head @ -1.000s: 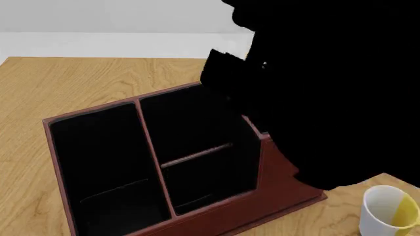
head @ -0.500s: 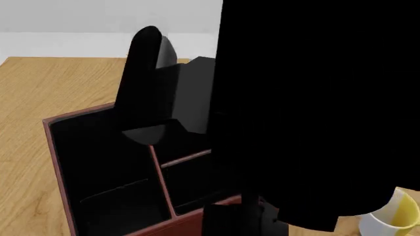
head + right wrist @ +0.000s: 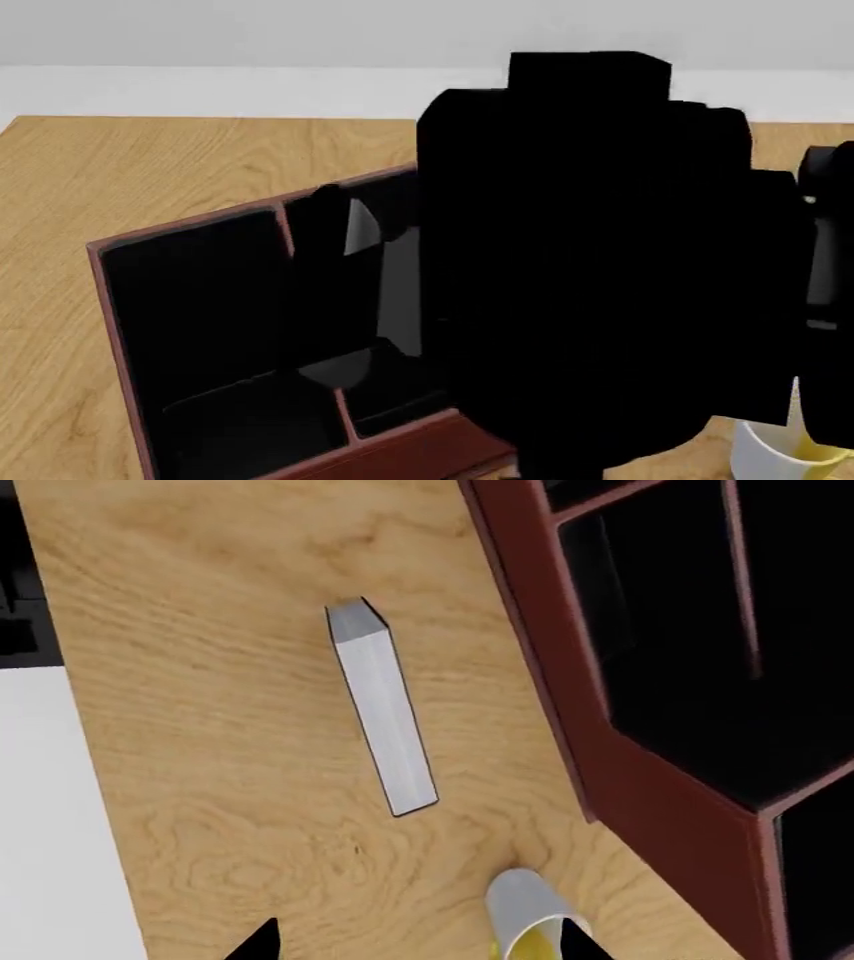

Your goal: Pick up the book and place it in the front compartment of the caddy.

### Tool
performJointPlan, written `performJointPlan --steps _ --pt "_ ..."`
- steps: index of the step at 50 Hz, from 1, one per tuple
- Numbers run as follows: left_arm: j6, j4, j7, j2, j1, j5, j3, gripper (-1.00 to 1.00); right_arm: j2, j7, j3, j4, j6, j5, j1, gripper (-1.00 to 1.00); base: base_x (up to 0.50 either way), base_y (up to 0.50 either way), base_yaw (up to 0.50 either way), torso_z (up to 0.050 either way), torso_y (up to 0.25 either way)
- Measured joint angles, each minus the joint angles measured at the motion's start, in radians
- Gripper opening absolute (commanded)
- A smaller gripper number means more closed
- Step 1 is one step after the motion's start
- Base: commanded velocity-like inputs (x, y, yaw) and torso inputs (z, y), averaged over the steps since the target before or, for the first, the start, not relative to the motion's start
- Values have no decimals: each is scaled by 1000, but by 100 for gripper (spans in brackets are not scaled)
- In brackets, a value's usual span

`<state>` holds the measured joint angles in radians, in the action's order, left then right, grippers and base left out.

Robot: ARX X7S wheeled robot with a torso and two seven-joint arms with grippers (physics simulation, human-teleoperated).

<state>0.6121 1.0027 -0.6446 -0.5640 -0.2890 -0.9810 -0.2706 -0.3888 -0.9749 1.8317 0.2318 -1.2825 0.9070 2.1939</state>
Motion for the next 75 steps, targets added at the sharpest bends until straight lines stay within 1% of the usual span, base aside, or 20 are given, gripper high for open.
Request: performJointPlan --steps 21,40,60,75 --pt "-41 12 -21 -34 30 -43 -28 100 43 65 65 -25 58 -71 -139 100 0 0 0 0 0" --pt "-76 23 -47 -71 51 -76 -36 100 48 135 96 -38 90 -104 -259 100 0 0 0 0 0" --pt "-108 6 -51 -82 58 -62 -17 100 63 179 147 -100 136 -154 -375 100 0 0 0 0 0" --pt "-128 7 -58 -93 65 -64 -14 100 77 194 174 -143 167 -185 -430 100 0 0 0 0 0"
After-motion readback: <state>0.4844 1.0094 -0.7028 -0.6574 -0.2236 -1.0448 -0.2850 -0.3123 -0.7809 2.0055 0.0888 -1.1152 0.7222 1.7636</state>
